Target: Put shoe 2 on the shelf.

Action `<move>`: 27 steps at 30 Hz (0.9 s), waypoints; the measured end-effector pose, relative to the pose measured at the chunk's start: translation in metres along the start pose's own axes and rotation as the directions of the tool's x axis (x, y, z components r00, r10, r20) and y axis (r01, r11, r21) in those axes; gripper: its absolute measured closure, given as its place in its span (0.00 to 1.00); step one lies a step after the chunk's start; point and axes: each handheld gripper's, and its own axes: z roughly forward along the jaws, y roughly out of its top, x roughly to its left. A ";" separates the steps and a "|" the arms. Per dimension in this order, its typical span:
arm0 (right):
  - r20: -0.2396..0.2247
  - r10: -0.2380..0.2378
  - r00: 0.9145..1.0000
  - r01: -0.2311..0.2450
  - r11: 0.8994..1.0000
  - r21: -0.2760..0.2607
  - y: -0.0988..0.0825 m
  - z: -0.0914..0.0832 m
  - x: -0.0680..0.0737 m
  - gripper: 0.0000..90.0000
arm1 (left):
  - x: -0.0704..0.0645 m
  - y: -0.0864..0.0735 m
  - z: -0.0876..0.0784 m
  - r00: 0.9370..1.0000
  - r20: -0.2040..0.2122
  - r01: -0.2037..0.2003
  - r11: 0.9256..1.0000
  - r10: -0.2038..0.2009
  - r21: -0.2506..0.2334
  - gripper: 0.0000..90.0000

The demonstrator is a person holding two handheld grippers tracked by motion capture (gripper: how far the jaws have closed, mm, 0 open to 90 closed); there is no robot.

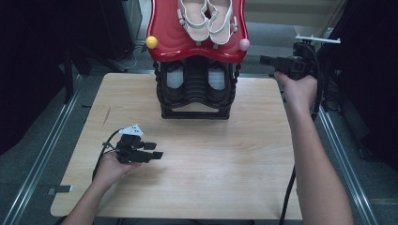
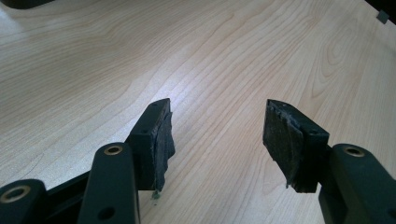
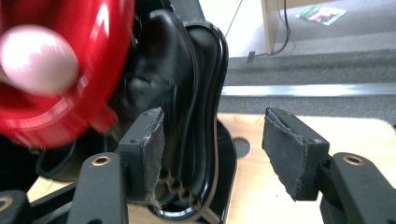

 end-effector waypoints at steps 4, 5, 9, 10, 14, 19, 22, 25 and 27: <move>-0.020 -0.005 1.000 0.005 1.000 0.019 -0.020 0.002 -0.004 0.44 | 0.000 0.000 0.000 1.000 -0.003 -0.001 1.000 0.001 -0.001 0.47; -0.025 -0.011 1.000 0.012 1.000 0.024 -0.026 0.003 -0.004 0.43 | 0.000 0.000 0.000 1.000 -0.003 0.000 1.000 0.000 -0.003 0.47; -0.059 -0.021 0.998 0.023 0.999 0.034 -0.045 0.004 -0.002 0.43 | -0.001 0.000 0.000 1.000 -0.003 -0.005 1.000 0.005 0.000 0.47; -0.065 -0.022 0.998 0.024 0.999 0.037 -0.049 0.005 -0.002 0.43 | -0.001 0.000 0.001 1.000 -0.004 -0.005 1.000 0.005 0.001 0.47; -0.083 -0.035 0.996 0.040 0.998 0.054 -0.068 0.008 0.001 0.43 | -0.002 0.000 0.001 1.000 -0.007 -0.007 1.000 0.007 0.003 0.47; -0.094 -0.041 0.995 0.049 0.996 0.078 -0.090 0.014 0.004 0.43 | -0.002 0.000 0.001 1.000 -0.006 -0.003 1.000 0.003 0.001 0.46; -0.120 -0.041 0.992 0.052 0.995 0.089 -0.104 0.016 0.008 0.43 | -0.001 0.000 0.001 1.000 -0.006 -0.001 1.000 0.001 0.000 0.46; -0.128 -0.050 0.990 0.062 0.993 0.096 -0.118 0.017 0.011 0.43 | -0.002 0.000 0.001 1.000 -0.006 0.003 1.000 -0.003 0.000 0.46; -0.137 -0.056 0.989 0.071 0.992 0.102 -0.127 0.018 0.010 0.43 | -0.002 0.000 0.001 1.000 -0.006 0.002 1.000 -0.002 0.001 0.46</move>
